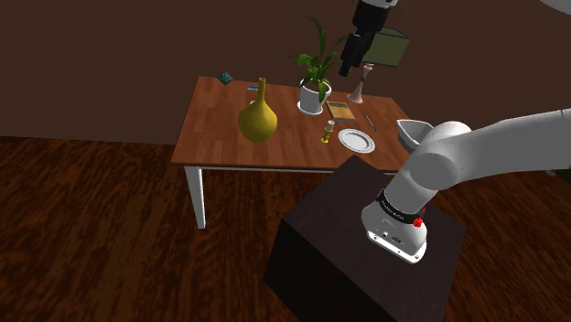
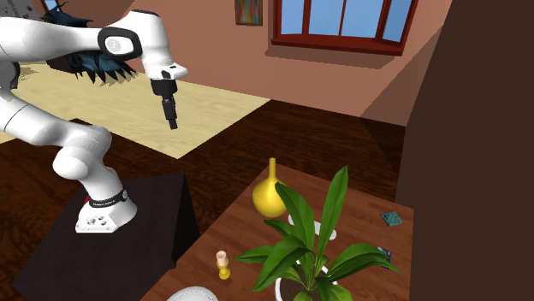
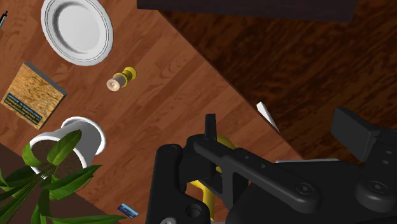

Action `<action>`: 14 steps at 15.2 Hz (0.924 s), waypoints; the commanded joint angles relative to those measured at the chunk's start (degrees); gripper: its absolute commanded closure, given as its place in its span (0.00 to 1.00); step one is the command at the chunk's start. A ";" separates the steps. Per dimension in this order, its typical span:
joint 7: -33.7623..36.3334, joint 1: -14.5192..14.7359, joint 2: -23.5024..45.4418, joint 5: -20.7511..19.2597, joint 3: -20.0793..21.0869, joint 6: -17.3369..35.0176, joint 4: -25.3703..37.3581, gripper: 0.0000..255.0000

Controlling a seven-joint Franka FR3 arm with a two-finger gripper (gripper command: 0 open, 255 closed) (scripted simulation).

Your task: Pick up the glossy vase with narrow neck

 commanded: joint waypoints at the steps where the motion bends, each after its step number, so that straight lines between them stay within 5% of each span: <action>1: 0.00 0.00 0.00 0.00 0.00 0.00 0.00 0.00; 14: 7.03 -1.91 26.05 0.71 1.31 21.79 7.14 0.00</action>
